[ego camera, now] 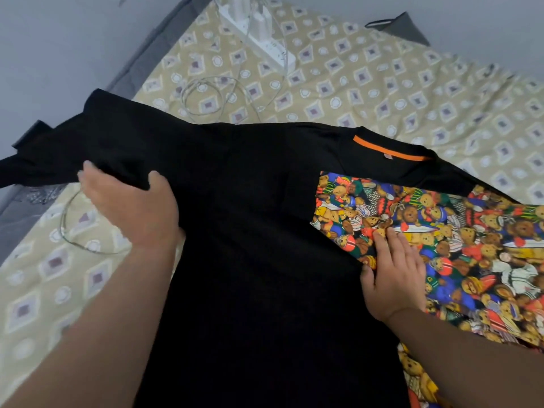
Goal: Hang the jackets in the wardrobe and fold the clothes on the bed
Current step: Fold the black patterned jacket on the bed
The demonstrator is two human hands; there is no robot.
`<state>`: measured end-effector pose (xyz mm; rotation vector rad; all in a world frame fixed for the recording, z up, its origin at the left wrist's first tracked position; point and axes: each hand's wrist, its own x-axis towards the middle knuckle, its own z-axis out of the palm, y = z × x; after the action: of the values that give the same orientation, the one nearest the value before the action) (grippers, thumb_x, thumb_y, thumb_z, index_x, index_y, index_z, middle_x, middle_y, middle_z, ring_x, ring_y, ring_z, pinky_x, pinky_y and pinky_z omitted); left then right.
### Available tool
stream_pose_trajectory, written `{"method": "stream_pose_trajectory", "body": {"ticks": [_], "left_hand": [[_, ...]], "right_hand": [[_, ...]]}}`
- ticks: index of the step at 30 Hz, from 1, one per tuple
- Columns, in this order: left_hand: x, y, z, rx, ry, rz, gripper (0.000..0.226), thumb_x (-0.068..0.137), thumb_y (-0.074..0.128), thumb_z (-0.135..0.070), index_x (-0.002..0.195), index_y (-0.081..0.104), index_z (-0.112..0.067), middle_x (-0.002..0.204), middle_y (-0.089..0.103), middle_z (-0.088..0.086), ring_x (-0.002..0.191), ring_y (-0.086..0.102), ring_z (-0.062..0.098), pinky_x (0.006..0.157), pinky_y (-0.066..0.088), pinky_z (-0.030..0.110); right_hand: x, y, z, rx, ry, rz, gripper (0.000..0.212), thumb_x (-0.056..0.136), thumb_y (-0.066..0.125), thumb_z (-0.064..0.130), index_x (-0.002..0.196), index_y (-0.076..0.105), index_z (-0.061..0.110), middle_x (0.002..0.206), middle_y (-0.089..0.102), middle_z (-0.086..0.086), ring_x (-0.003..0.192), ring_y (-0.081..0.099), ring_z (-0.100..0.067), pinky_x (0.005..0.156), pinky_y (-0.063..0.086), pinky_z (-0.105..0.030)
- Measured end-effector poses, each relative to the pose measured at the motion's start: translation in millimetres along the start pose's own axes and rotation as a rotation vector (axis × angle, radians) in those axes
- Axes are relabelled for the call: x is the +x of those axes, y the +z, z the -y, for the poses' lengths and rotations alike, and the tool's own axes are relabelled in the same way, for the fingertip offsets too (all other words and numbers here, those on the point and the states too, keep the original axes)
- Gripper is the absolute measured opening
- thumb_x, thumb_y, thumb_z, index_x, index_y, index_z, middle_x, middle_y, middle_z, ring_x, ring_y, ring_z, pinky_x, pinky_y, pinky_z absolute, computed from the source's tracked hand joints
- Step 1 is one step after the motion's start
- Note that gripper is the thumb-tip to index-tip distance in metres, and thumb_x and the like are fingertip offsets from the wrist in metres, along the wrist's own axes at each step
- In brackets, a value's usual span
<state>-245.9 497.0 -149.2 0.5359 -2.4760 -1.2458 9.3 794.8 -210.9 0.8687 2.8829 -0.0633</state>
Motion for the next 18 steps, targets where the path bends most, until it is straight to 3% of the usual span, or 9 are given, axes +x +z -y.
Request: {"method": "stream_pose_trajectory", "body": {"ticks": [3, 5, 13, 16, 18], "left_hand": [[-87.4, 10.8, 9.4, 0.348, 0.507, 0.454, 0.079, 0.089, 0.051, -0.044, 0.155, 0.023, -0.012, 0.163, 0.018, 0.014, 0.152, 0.01, 0.027, 0.123, 0.005, 0.04], [-119.5, 18.7, 24.7, 0.544, 0.634, 0.607, 0.075, 0.094, 0.045, -0.05, 0.156, 0.023, -0.013, 0.164, 0.017, 0.014, 0.153, 0.008, 0.029, 0.124, 0.003, 0.046], [-124.5, 39.9, 48.4, 0.687, 0.616, 0.593, 0.076, 0.089, 0.026, -0.054, 0.156, 0.024, -0.017, 0.165, 0.015, 0.009, 0.153, 0.004, 0.022, 0.122, -0.007, 0.041], [-121.7, 40.5, 50.0, 0.694, 0.611, 0.593, 0.076, 0.09, 0.026, -0.053, 0.156, 0.025, -0.016, 0.164, 0.016, 0.01, 0.153, 0.006, 0.022, 0.122, -0.007, 0.041], [-123.3, 40.2, 51.6, 0.674, 0.621, 0.581, 0.074, 0.092, 0.025, -0.05, 0.155, 0.026, -0.013, 0.164, 0.018, 0.01, 0.152, 0.008, 0.023, 0.122, -0.005, 0.041]], "right_hand": [[0.2, 0.2, -0.6, 0.003, 0.005, 0.018, 0.072, 0.089, 0.029, 0.048, 0.154, 0.029, 0.018, 0.162, 0.027, -0.009, 0.151, 0.017, -0.026, 0.122, 0.01, -0.045], [0.2, 1.1, -0.5, 0.004, 0.007, 0.02, 0.073, 0.088, 0.028, 0.049, 0.154, 0.029, 0.018, 0.162, 0.027, -0.008, 0.151, 0.017, -0.025, 0.122, 0.01, -0.044], [-5.2, -20.9, 4.4, 0.151, -0.016, -0.02, 0.072, 0.089, 0.035, 0.054, 0.149, 0.042, 0.014, 0.158, 0.033, -0.011, 0.148, 0.023, -0.03, 0.122, 0.015, -0.051], [15.9, -30.4, 47.3, 0.42, -0.028, -0.16, 0.062, 0.088, 0.04, 0.049, 0.135, 0.057, 0.013, 0.151, 0.042, -0.011, 0.14, 0.033, -0.027, 0.117, 0.027, -0.054], [30.5, -28.7, 84.6, 0.369, -0.13, -0.142, 0.061, 0.088, 0.043, 0.044, 0.141, 0.051, 0.014, 0.157, 0.036, -0.009, 0.145, 0.028, -0.026, 0.121, 0.02, -0.048]]}}
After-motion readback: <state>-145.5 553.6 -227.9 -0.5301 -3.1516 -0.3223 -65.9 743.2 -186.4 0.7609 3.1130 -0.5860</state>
